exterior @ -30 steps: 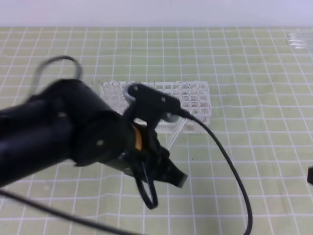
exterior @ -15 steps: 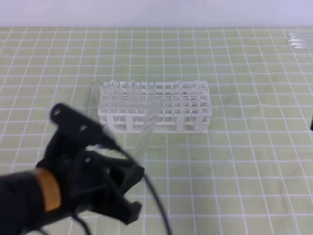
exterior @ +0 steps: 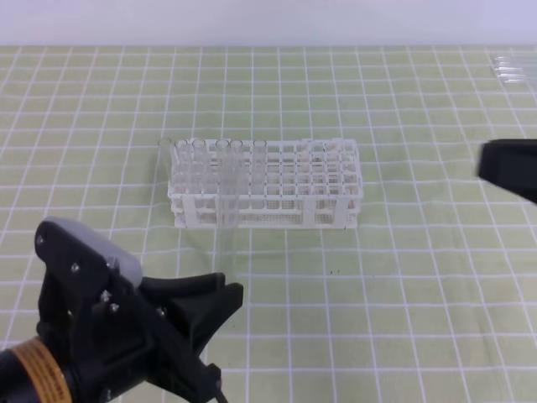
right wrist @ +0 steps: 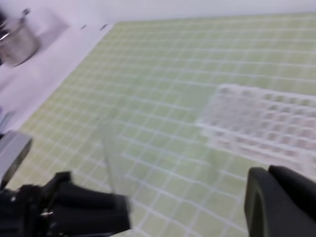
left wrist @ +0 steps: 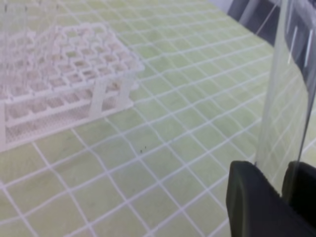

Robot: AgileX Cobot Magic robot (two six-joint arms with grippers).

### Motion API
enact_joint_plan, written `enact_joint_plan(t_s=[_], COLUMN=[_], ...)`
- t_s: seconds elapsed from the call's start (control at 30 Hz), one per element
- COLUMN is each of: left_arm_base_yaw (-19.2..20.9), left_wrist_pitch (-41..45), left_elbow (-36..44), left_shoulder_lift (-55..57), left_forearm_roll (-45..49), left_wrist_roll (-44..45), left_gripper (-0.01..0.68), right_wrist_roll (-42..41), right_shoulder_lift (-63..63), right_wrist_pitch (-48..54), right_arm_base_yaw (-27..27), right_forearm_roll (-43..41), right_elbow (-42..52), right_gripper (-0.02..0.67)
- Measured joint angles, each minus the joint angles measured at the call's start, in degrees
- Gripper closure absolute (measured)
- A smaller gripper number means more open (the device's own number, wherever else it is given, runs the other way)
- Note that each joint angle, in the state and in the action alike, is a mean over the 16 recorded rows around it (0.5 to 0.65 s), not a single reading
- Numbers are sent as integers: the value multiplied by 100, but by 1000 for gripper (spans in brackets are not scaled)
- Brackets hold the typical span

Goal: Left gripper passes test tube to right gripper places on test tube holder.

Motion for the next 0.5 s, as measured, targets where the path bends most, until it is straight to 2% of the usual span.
enact_joint_plan(t_s=[0.27, 0.5], left_arm_base_yaw=[3, 4], left_wrist_pitch=[-370, -488], left_elbow=[114, 116], left_shoulder_lift=[-2, 51], left_forearm_roll=[28, 43], left_wrist_roll=[30, 203], left_gripper=[665, 669], right_wrist_roll=[-19, -27], right_shoulder_lift=[644, 963], right_wrist_pitch=[-1028, -2932], right_arm_base_yaw=[1617, 3142], right_forearm_roll=[-340, -1157], right_elbow=[-189, 68], right_gripper=[651, 651])
